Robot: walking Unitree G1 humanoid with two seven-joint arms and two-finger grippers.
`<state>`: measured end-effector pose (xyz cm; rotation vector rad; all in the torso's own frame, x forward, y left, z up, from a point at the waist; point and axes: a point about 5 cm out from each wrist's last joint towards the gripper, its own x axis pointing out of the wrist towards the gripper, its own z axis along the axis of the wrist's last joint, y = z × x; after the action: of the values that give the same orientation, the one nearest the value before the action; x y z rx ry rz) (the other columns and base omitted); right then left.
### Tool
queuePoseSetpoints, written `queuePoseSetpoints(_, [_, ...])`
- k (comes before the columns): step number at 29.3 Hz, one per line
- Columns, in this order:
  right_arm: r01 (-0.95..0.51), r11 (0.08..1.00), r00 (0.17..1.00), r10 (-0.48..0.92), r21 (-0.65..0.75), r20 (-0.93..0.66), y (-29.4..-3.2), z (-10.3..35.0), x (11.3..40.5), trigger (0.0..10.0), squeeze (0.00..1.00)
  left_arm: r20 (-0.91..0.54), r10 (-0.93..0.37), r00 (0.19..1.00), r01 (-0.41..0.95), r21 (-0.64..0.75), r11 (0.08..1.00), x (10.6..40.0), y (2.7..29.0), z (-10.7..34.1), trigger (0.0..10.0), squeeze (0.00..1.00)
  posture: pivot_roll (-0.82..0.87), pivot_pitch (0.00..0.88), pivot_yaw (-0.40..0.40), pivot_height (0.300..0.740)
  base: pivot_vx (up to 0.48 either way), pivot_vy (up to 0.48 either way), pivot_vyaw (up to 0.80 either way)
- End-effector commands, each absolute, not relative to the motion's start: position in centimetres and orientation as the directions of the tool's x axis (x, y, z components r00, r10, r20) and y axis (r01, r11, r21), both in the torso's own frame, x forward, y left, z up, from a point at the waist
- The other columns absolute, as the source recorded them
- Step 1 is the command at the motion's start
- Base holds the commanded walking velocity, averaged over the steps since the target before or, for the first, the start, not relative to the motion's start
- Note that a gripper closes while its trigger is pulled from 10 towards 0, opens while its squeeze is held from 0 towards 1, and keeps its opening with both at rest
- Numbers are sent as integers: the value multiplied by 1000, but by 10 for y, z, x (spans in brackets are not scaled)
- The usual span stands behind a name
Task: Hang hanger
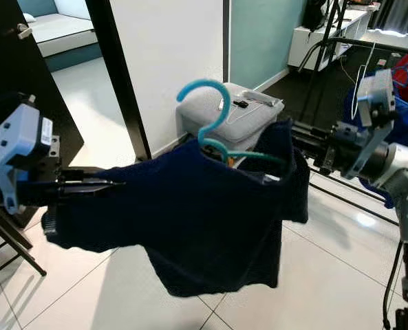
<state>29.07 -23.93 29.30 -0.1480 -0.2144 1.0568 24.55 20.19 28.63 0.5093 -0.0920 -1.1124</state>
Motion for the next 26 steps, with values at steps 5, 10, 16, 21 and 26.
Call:
queuePoseSetpoints(5, [-830, 478, 466, 877, -286, 115, -232, 308, 295, 0, 0, -138, -841, 524, 779, 478, 407, 255, 202, 287, 0, 0, -41, 0, -1, 740, 0, 0, 0])
queuePoseSetpoints(10, [-797, 520, 515, 851, -308, 105, -241, 314, 302, 0, 0, -136, -811, 569, 748, 494, 442, 259, 207, 286, 0, 0, -41, 0, -7, 740, 0, 0, 0])
queuePoseSetpoints(16, [-720, 613, 632, 773, -326, 57, -244, 308, 319, 0, 0, -116, -813, 571, 744, 492, 453, 259, 203, 285, 0, 0, -41, 0, -7, 740, 0, 0, 0])
queuePoseSetpoints(21, [-456, 792, 867, 498, -406, -2, -268, 303, 349, 0, 0, -84, -826, 558, 752, 473, 459, 259, 191, 281, 0, 0, -33, 0, -11, 740, 0, 0, 0])
queuePoseSetpoints(26, [-575, 717, 772, 635, -394, 29, -239, 311, 354, 0, 0, -12, -834, 552, 755, 431, 494, 264, 161, 272, 0, 0, -35, 0, -19, 740, 0, 0, 0])
